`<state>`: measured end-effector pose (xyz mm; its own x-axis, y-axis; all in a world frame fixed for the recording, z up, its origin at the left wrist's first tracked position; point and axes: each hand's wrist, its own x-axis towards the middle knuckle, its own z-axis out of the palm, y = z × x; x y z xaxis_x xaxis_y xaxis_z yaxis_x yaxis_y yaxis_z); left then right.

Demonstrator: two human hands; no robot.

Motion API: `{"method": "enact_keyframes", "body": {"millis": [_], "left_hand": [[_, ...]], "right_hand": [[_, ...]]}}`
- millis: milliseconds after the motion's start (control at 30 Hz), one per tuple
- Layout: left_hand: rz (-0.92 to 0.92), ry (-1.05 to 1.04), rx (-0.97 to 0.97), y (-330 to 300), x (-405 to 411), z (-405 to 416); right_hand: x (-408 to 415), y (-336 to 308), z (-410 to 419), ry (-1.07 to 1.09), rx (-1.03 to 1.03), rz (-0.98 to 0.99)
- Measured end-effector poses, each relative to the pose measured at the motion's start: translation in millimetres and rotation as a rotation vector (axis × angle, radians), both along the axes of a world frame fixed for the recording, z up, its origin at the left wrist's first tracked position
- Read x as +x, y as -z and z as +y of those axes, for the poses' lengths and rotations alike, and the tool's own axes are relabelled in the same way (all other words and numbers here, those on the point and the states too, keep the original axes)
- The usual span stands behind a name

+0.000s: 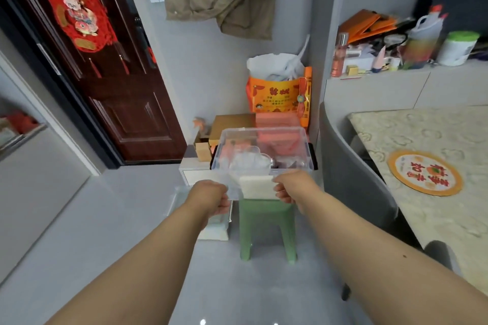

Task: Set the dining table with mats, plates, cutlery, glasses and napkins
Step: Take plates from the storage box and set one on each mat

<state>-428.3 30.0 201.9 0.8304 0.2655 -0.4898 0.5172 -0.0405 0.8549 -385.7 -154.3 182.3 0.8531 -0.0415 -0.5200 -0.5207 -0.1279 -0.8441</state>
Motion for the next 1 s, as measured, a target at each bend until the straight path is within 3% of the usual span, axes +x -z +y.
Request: {"method": "enact_keyframes", "body": {"millis": [200, 467, 833, 1000], "left_hand": [[-0.008, 0.043, 0.043, 26, 121, 25], [-0.060, 0.360, 0.257, 61, 281, 70], [-0.190, 0.931, 0.694, 134, 395, 72], [-0.191, 1.166, 1.035, 171, 419, 61]], "right_hand": [[97, 18, 1, 0.103, 0.006, 0.092], [229, 52, 34, 0.240, -0.057, 0.096], [323, 125, 45, 0.342, -0.113, 0.325], [340, 162, 47, 0.289, -0.181, 0.364]]}}
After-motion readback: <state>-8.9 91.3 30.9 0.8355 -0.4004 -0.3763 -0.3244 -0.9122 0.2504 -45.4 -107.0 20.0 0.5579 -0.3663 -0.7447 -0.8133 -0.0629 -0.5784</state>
